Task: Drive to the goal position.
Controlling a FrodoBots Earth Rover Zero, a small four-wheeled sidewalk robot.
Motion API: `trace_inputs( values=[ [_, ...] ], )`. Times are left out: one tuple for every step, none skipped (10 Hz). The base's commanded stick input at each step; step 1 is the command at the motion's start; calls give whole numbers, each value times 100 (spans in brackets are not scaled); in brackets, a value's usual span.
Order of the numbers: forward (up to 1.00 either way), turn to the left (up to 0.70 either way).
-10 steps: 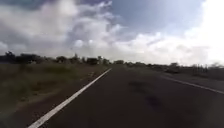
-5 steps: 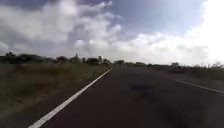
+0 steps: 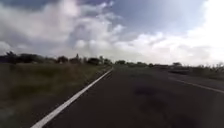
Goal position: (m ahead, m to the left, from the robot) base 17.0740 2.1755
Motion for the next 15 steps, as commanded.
trace_inputs(
  values=[
    [100, -40],
    [100, -40],
    [100, -40],
    [100, -26],
    [100, -6],
    [100, 0],
    [100, 0],
    [100, 0],
    [100, 0],
    [100, 0],
    [100, 0],
    [100, 0],
    [100, 0],
    [100, 0],
    [100, 0]
  ],
)
